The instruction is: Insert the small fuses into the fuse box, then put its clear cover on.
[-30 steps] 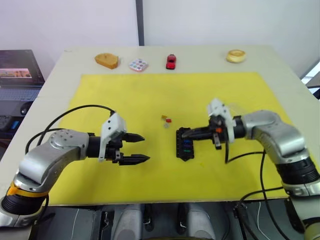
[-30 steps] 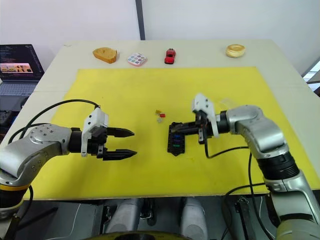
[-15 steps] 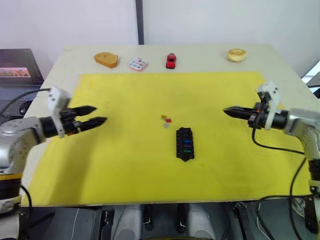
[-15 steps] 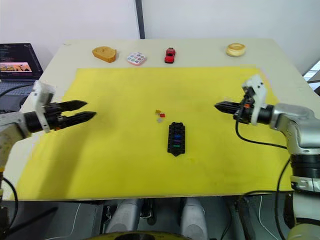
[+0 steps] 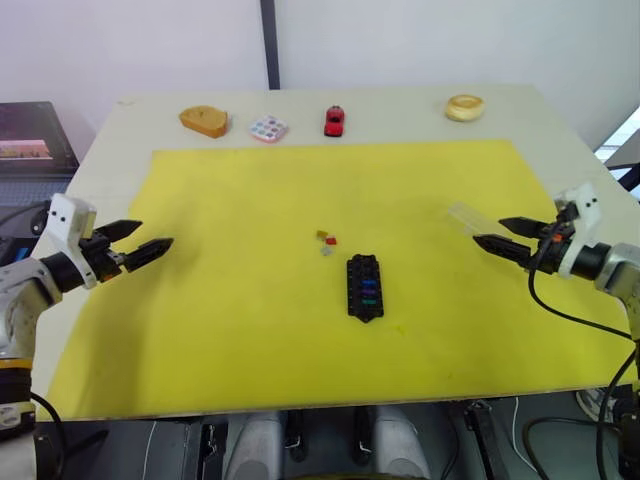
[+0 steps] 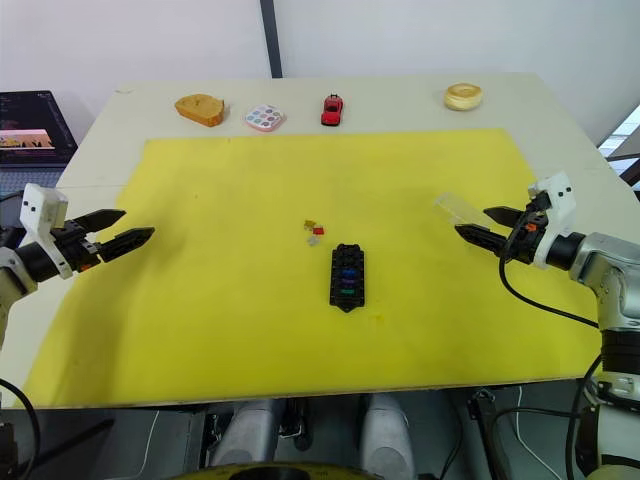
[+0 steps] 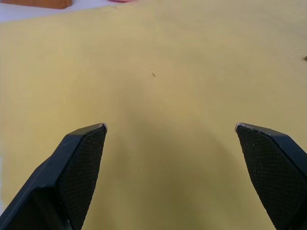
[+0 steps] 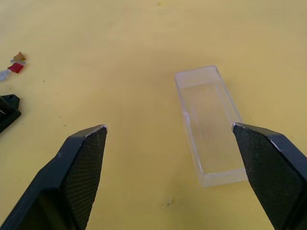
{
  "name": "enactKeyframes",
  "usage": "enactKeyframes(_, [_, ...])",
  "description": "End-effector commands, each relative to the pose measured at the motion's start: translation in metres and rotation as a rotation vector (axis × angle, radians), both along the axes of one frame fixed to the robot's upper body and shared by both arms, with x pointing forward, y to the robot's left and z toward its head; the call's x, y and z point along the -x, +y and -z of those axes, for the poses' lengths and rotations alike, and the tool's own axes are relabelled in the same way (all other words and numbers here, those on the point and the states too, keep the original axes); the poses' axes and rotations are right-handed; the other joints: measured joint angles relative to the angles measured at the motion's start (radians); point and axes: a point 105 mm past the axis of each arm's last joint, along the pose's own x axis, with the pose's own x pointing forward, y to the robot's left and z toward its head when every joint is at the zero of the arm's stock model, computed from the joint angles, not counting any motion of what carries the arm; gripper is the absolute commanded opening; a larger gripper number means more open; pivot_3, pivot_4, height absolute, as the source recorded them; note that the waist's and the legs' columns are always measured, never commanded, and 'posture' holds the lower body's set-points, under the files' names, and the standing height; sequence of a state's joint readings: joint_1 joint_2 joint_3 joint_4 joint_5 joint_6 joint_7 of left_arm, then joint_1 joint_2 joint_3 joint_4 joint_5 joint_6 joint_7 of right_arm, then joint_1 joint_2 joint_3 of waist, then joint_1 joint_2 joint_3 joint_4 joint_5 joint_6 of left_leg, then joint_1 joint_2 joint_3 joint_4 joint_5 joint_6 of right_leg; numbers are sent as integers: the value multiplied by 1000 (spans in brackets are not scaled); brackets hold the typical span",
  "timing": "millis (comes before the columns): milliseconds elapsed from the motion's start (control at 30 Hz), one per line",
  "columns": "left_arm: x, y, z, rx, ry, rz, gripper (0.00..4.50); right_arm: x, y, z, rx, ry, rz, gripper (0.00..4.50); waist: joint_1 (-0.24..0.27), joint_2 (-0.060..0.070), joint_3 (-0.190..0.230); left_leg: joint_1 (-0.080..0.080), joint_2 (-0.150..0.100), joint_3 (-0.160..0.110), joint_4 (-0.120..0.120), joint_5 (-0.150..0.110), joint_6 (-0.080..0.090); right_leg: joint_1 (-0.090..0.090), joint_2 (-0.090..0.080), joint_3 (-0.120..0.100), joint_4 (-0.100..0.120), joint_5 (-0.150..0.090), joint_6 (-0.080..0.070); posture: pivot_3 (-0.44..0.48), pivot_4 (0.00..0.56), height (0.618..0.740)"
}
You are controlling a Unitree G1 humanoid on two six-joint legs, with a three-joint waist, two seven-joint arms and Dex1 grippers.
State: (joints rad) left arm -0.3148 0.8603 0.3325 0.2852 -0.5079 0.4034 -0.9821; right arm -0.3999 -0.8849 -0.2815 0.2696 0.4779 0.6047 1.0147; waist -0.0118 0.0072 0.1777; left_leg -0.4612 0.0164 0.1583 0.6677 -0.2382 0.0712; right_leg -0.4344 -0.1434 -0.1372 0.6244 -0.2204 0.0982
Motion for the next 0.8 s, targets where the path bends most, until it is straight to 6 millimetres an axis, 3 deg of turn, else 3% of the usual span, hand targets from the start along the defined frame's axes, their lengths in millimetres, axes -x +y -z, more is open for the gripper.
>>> enactKeyframes(33, [-8, -5, -17, -62, -87, 17, 4500, 2, 3, -18, 21, -45, -15, 4482, 0, 0, 0, 0, 0, 0, 0, 0, 0, 0, 0, 0, 0, 0, 0, 0, 150, 740])
enactKeyframes(100, [-16, -16, -22, -55, -94, 56, 4500, 0, 5, -21, 28, -35, -11, 4482, 3, 0, 0, 0, 0, 0, 0, 0, 0, 0, 0, 0, 0, 0, 0, 0, 150, 740])
enactKeyframes(167, [-24, -41, -24, -34, -71, 165, 4500, -1, 18, -29, 23, -34, -65, 4482, 5, 0, 0, 0, -1, 0, 0, 0, 0, 1, 0, 0, 0, 0, 0, 0, 150, 740])
enactKeyframes(300, [-35, -101, -24, 39, 16, 428, 4500, 6, 60, -47, 33, -36, -248, 4482, 4, 0, 0, 0, -1, 0, 1, 0, 0, 1, 2, 0, 1, 0, 1, 0, 150, 740])
enactKeyframes(467, [-48, -149, -8, 84, 126, 600, 4500, 23, 97, -45, 62, 10, -403, 4482, 1, -1, 0, 0, 0, 0, 1, 2, 4, 2, 5, -1, 3, 0, 1, 0, 150, 740])
enactKeyframes(600, [-59, -174, 11, 81, 187, 655, 4500, 36, 121, -56, 55, -32, -474, 4482, 2, -1, 0, 0, 0, 0, 3, 2, 4, 2, 5, -1, 4, 0, 1, 0, 150, 740])
enactKeyframes(800, [-61, -203, 18, 115, 246, 748, 4500, 52, 149, -72, 57, -104, -535, 4482, 4, -1, 0, -4, 2, -2, 13, -1, 9, 2, 5, -2, 5, 0, 1, 0, 150, 740])
